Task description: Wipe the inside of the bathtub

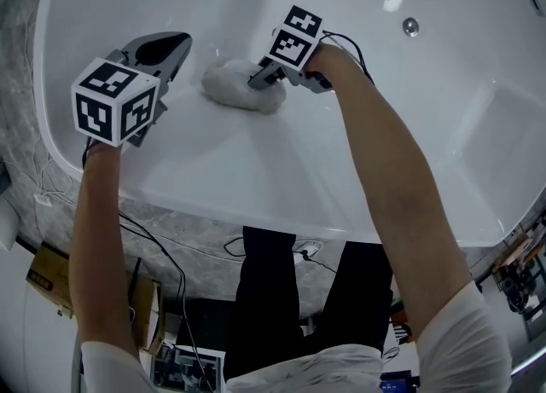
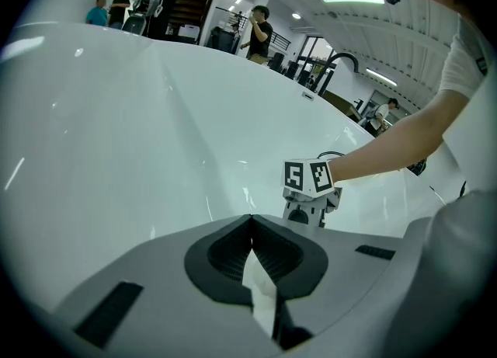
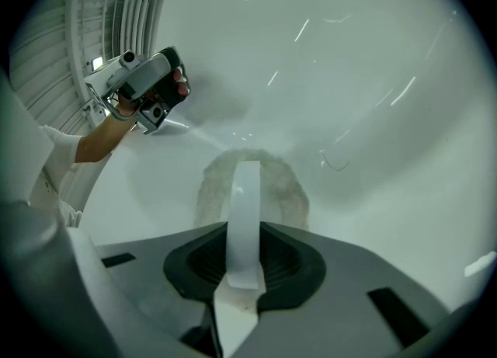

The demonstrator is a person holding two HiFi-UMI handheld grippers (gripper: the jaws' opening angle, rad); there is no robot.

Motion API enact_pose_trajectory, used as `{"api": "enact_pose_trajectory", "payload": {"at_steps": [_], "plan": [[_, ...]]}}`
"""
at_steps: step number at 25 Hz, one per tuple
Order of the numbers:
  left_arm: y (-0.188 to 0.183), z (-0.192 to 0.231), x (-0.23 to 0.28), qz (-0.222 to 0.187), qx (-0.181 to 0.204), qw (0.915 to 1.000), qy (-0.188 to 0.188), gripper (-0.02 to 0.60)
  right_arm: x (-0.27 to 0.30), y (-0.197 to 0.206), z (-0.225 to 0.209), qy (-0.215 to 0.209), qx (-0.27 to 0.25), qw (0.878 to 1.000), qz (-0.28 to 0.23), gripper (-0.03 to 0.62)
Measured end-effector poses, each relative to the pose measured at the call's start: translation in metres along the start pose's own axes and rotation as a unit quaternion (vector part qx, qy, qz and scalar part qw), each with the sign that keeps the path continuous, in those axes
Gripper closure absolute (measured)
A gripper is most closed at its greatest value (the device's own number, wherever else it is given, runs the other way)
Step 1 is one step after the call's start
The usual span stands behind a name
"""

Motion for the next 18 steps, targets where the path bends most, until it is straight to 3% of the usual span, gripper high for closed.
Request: {"api": "enact_pose_trajectory", "payload": {"at_steps": [12, 18], "plan": [[-0.006, -0.027, 0.021, 0.015, 0.018, 0.9995, 0.020, 0.569, -0.007, 0.055, 0.004, -0.001, 0.021, 1.000, 0.017, 0.500], [-0.031, -0.074, 0.043, 0.022, 0.034, 0.9986, 0.034, 0.569, -0.022, 0.109, 0.010, -0.004, 0.028, 0.999, 0.013, 0.500]]}}
Point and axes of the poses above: the fingertips, and each gripper's own axes: x forward along the fingers, z to its left, y out of its underside, the point moved 4 cm from there along -x, backward along the fingers, and after that the axes turned 12 degrees about z, right-handed, at the moved point
